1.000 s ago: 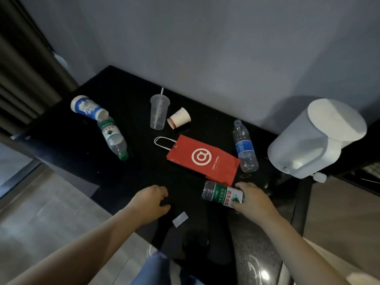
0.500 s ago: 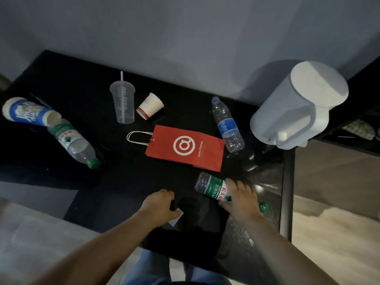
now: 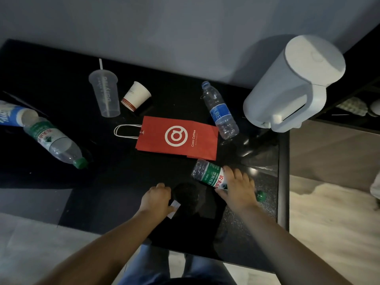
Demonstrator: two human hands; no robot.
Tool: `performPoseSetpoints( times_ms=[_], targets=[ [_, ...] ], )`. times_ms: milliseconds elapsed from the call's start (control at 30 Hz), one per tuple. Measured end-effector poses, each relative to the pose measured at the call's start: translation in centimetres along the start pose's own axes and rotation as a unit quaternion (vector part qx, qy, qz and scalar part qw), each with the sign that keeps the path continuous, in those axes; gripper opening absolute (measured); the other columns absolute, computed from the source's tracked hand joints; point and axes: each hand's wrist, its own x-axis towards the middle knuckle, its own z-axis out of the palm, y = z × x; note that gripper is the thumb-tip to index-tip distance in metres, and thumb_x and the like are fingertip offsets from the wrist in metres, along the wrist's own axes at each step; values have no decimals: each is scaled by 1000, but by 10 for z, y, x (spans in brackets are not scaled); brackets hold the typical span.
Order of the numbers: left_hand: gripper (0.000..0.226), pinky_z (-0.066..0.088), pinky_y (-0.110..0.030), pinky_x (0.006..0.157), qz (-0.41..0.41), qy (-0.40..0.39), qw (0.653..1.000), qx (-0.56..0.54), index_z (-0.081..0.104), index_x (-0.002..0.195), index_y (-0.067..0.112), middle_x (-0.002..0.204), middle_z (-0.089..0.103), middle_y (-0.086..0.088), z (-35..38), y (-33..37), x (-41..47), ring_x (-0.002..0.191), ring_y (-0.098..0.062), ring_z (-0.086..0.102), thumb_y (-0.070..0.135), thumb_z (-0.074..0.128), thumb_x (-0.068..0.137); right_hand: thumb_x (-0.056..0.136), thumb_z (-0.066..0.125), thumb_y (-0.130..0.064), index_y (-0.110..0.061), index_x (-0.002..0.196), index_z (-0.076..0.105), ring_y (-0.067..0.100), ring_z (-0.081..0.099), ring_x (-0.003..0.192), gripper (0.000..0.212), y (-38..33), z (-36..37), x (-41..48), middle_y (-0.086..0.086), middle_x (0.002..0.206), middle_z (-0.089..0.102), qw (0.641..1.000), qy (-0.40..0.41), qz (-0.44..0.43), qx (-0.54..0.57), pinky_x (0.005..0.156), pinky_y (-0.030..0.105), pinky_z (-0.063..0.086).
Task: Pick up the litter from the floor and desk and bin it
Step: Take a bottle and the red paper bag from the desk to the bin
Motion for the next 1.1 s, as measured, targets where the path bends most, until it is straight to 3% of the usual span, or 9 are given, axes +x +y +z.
performPoseSetpoints(
  times_ms=[233,433,567,700,867,967,1100],
  targets=[
    [18,49,-24,76,8,8,1000,-25,68,100,17,110,55,1,7,-1,-3,95,-15,57,29,60,90,85,62,-51,-23,142,28,22,46,115,72,1,-1,3,2,126,46,1000,-2,4,1,99,42,39],
    [16,38,-20,67,22,13,999,-28,66,98,22,107,55,4,7,-2,-2,90,-12,56,32,62,87,84,63,-51,-22,141,29,23,47,113,73,3,0,3,2,125,47,1000,1,0,-2,97,42,40],
    [29,45,-22,76,27,22,999,-2,58,108,22,108,54,3,4,-2,-1,97,-14,55,37,65,84,83,64,-50,-21,141,30,23,48,112,73,4,3,4,2,124,47,1000,7,-6,-1,96,43,40],
    [25,42,-23,75,41,19,999,17,64,108,19,110,57,2,5,6,-2,103,-16,54,34,56,90,83,64,-51,-22,140,30,23,48,112,73,5,3,6,2,125,47,1000,6,-8,-2,96,43,40],
    [22,49,-27,82,55,2,998,28,67,106,21,112,59,3,9,11,-4,105,-16,55,28,52,92,82,65,-51,-21,139,33,23,49,110,72,5,2,5,2,123,49,1000,13,-13,0,94,42,41],
    [21,50,-28,82,59,-8,998,5,68,102,22,110,61,3,1,8,1,101,-16,58,33,55,91,82,65,-50,-21,139,32,22,49,111,72,6,2,5,1,123,49,1000,13,-13,6,94,42,42],
    [22,51,-29,77,64,35,997,-3,70,97,21,101,62,1,-42,2,24,91,-16,60,37,57,91,82,65,-50,-21,139,33,22,49,111,72,6,1,6,1,123,50,1000,18,-15,9,96,43,41]
  ],
)
